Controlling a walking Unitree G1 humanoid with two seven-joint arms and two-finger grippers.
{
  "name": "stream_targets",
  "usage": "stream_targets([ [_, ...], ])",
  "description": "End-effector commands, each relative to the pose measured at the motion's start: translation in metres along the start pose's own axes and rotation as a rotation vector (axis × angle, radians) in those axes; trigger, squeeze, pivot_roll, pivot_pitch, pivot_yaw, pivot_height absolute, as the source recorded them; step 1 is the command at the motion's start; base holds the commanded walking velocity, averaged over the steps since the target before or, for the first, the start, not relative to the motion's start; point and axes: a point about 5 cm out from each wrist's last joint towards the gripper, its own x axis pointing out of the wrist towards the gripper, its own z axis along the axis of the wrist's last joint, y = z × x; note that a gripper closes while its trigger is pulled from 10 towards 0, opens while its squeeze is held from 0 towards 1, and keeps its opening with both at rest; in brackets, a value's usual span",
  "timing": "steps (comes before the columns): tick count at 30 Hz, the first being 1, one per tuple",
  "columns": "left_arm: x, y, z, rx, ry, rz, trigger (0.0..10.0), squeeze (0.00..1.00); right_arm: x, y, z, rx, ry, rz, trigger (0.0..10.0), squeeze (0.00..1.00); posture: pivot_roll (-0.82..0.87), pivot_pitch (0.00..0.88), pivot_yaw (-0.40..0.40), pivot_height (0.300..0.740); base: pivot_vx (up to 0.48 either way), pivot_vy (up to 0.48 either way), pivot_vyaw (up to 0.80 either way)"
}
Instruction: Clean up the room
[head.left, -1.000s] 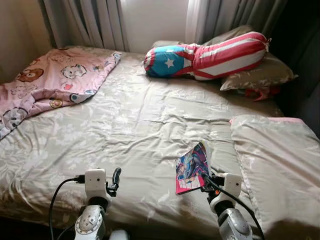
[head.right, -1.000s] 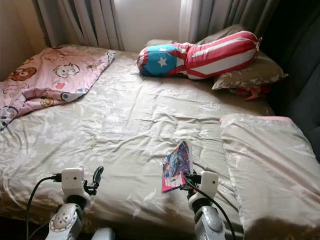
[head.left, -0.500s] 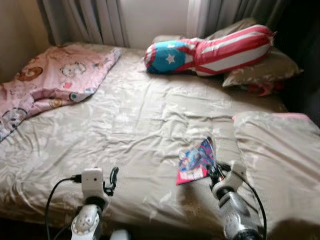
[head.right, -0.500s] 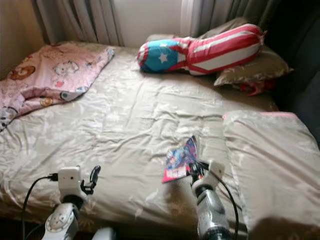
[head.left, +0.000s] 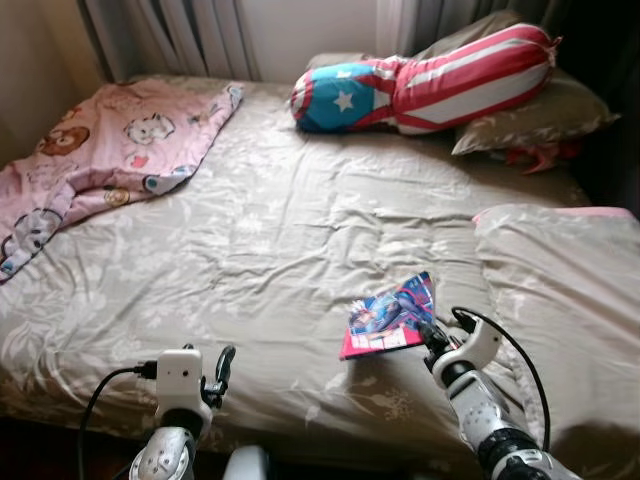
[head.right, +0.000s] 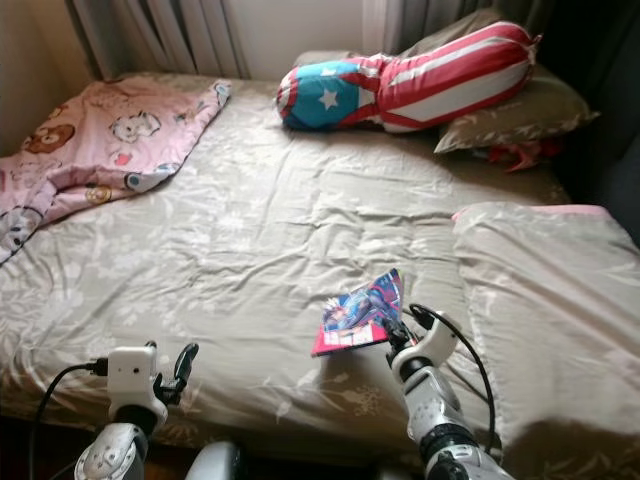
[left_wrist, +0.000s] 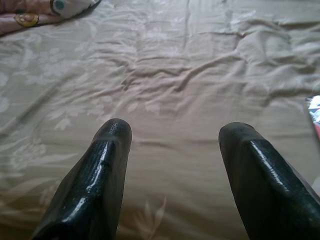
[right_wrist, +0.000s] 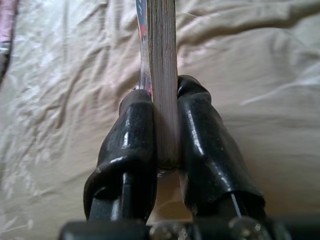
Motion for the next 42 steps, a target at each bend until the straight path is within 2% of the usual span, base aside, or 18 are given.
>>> stream_targets([
  [1, -0.003, 0.000, 0.002, 0.007, 0.004, -0.013, 10.0, 0.00, 0.001, -0.002, 0.007, -0.011, -0.012, -0.016, 10.0, 0.00, 0.06, 0.155, 0.003, 0.649, 0.000, 0.000, 0.00],
  [4, -0.009, 0.001, 0.002, 0.017, 0.019, -0.020, 10.0, 0.00, -0.003, -0.014, 0.008, -0.023, 0.004, -0.074, 10.0, 0.00, 0.07, 0.168, 0.010, 0.649, 0.000, 0.000, 0.00],
  [12, -0.020, 0.006, 0.003, 0.027, 0.049, -0.025, 10.0, 0.00, -0.009, -0.027, 0.007, -0.054, 0.037, -0.117, 10.0, 0.00, 0.08, 0.196, 0.021, 0.649, 0.000, 0.000, 0.00],
  [20, -0.027, 0.007, 0.001, 0.031, 0.075, -0.028, 10.0, 0.00, -0.012, -0.030, 0.001, -0.100, 0.076, -0.115, 10.0, 0.00, 0.07, 0.211, 0.028, 0.649, 0.000, 0.000, 0.00],
  [21, -0.027, 0.007, 0.001, 0.031, 0.079, -0.030, 10.0, 0.00, -0.013, -0.032, 0.001, -0.105, 0.074, -0.129, 10.0, 0.11, 0.07, 0.212, 0.030, 0.649, 0.000, 0.000, 0.00],
  [22, -0.027, 0.007, 0.000, 0.032, 0.082, -0.032, 10.0, 0.00, -0.013, -0.033, 0.001, -0.111, 0.072, -0.137, 10.0, 0.44, 0.07, 0.212, 0.030, 0.649, 0.000, 0.000, 0.00],
  [23, -0.028, 0.007, 0.000, 0.033, 0.083, -0.033, 10.0, 0.00, -0.013, -0.034, 0.001, -0.114, 0.070, -0.141, 10.0, 0.44, 0.07, 0.211, 0.032, 0.649, 0.000, 0.000, 0.00],
  [24, -0.028, 0.007, 0.000, 0.033, 0.086, -0.034, 10.0, 0.00, -0.014, -0.036, 0.002, -0.112, 0.064, -0.162, 10.0, 0.61, 0.07, 0.211, 0.032, 0.649, 0.000, 0.000, 0.00],
  [34, -0.027, 0.005, 0.001, 0.031, 0.090, -0.043, 10.0, 0.00, -0.019, -0.048, 0.013, -0.109, 0.017, -0.245, 10.0, 0.58, 0.07, 0.208, 0.036, 0.649, 0.000, 0.000, 0.00],
  [42, -0.024, 0.003, 0.001, 0.026, 0.090, -0.050, 10.0, 0.00, -0.020, -0.054, 0.026, -0.113, -0.040, -0.308, 10.0, 0.50, 0.06, 0.203, 0.036, 0.649, 0.000, 0.000, 0.00],
])
